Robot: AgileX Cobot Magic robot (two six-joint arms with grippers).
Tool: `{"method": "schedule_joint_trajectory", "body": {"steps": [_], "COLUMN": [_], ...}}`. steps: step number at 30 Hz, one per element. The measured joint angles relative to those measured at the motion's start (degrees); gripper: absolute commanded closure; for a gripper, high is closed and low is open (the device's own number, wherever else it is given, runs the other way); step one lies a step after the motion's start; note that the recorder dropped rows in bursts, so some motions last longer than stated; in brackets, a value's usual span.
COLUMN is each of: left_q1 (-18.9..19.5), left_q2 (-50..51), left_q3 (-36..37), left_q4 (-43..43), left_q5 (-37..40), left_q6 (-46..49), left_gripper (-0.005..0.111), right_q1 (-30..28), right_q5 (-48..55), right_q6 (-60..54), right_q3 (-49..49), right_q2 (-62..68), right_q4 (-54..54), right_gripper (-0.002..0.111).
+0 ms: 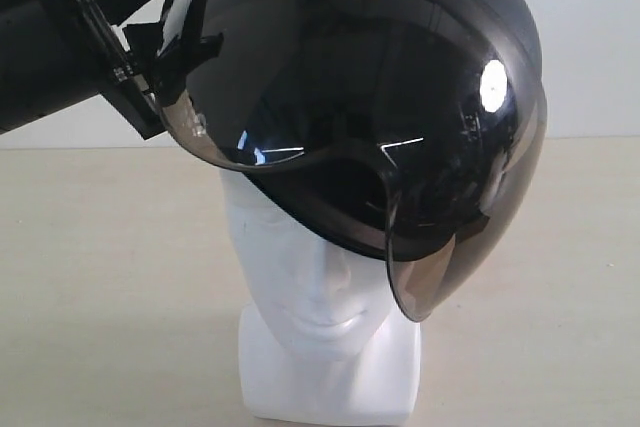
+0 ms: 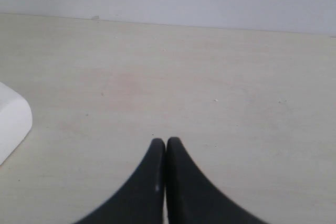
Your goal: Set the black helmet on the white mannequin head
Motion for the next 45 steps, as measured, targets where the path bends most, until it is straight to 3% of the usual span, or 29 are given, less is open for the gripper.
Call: {"method": "schedule_joint_trajectory", "body": {"steps": [19, 23, 26, 45], "left_q1": [1.22, 4.72, 5.50, 9.63], "left_q2": [-0.21, 0.15, 0.95, 0.95], "left_q3": [-0.29, -0.29, 0.36, 2.97], "left_q4": [2.09, 7.59, 11.05, 14.31], "left_q5": [1.86, 14.81, 18.90, 18.66], "left_q6": [2.16, 7.61, 9.08, 9.47], "left_gripper": [0.102, 0.102, 0.102, 0.102], "right_q1": [0.00, 0.00, 0.00, 0.00], "right_q5": [0.00, 0.00, 0.00, 0.00], "right_q6": [0.00, 0.00, 0.00, 0.00], "right_q3": [0.00, 0.00, 0.00, 0.00], "right_q2": [0.00, 0.00, 0.00, 0.00], "right_q4": [0.00, 0.00, 0.00, 0.00], "right_gripper": [0.109, 0.109, 0.109, 0.109]}}
